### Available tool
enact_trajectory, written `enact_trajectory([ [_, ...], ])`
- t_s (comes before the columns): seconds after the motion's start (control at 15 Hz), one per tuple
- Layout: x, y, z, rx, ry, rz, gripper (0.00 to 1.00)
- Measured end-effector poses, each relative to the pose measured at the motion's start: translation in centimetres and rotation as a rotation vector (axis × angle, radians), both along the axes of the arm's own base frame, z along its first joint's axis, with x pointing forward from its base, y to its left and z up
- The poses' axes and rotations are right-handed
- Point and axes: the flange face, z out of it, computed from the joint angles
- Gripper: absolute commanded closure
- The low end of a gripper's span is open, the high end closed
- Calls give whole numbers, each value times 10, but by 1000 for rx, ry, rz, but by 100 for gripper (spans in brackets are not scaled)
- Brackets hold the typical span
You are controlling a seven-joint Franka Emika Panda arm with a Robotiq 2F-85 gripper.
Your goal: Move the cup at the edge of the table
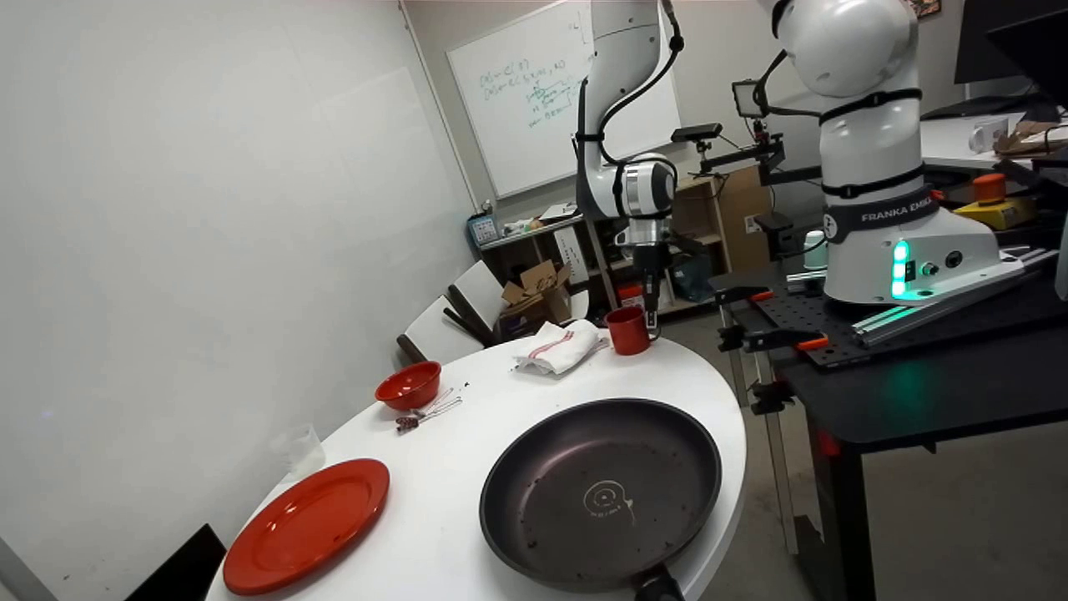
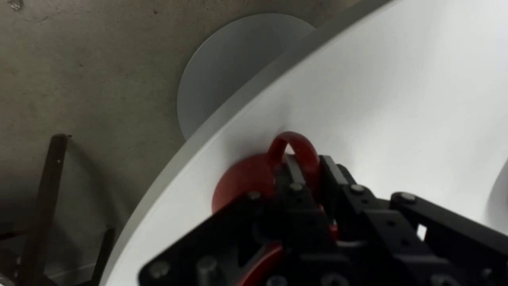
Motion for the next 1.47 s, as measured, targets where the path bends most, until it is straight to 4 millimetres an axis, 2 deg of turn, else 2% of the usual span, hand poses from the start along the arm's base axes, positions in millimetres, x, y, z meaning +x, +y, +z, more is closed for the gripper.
enact_trajectory([
  [0.47, -18, -19, 0, -1, 0, -81, 96],
  [1.47, -15, -16, 1, -10, -4, -73, 96],
])
